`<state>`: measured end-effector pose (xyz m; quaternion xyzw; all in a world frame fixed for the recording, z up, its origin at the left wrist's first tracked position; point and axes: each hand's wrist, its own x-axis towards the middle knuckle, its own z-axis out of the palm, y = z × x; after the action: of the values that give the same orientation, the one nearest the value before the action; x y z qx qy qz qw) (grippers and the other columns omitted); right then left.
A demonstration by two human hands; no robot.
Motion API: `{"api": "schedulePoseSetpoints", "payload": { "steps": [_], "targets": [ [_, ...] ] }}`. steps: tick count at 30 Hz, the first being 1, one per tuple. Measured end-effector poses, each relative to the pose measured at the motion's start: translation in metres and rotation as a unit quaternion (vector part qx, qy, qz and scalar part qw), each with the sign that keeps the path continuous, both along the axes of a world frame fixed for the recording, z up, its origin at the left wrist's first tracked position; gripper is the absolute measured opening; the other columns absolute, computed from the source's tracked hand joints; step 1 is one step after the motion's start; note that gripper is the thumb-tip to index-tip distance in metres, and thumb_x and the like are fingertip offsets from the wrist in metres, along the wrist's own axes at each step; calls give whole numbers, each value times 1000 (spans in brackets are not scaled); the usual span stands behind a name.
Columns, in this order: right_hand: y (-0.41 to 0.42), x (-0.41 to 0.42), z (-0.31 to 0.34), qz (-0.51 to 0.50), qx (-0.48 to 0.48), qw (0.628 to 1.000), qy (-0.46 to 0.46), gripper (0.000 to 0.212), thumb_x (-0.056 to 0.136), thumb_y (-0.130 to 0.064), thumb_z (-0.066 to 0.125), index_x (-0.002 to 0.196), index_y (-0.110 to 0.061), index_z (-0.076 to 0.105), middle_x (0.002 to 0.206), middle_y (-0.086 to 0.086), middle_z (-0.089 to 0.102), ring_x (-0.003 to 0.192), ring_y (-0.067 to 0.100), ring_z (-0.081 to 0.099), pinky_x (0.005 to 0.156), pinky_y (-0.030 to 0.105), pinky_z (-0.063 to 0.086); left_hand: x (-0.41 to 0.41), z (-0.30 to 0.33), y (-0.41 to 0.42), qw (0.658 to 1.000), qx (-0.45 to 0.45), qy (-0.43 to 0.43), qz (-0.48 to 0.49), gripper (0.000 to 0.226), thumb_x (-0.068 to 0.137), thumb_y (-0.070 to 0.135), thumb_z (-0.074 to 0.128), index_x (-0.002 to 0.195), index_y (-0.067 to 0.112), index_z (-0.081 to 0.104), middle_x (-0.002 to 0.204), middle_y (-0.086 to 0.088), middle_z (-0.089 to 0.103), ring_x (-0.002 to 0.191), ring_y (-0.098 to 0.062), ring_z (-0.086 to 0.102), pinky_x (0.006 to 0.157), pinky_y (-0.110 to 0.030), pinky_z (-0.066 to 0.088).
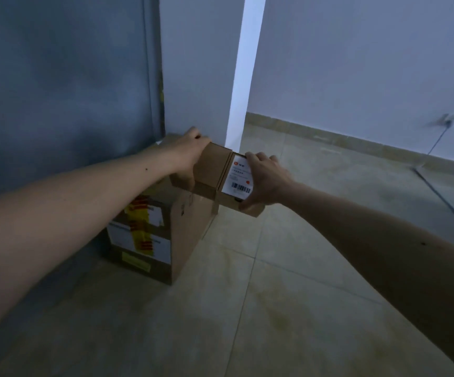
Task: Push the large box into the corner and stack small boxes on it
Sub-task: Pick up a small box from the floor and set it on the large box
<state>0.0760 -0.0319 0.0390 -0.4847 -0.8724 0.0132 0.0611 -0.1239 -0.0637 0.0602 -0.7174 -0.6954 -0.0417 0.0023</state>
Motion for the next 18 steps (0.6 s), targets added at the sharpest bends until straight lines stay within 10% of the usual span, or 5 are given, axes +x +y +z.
{"api": "schedulePoseSetpoints", "payload": {
  "steps": [18],
  "targets": [
    [72, -150, -19, 58, -77, 995, 23, 108, 58, -34, 89, 144, -20, 25, 140, 11, 44, 131, 33, 40, 102, 53, 45, -149, -24, 59, 992, -91, -56, 59, 115, 58, 12, 87, 151, 27, 21, 147, -6, 31, 132, -31, 34, 103, -44, 42]
  ]
}}
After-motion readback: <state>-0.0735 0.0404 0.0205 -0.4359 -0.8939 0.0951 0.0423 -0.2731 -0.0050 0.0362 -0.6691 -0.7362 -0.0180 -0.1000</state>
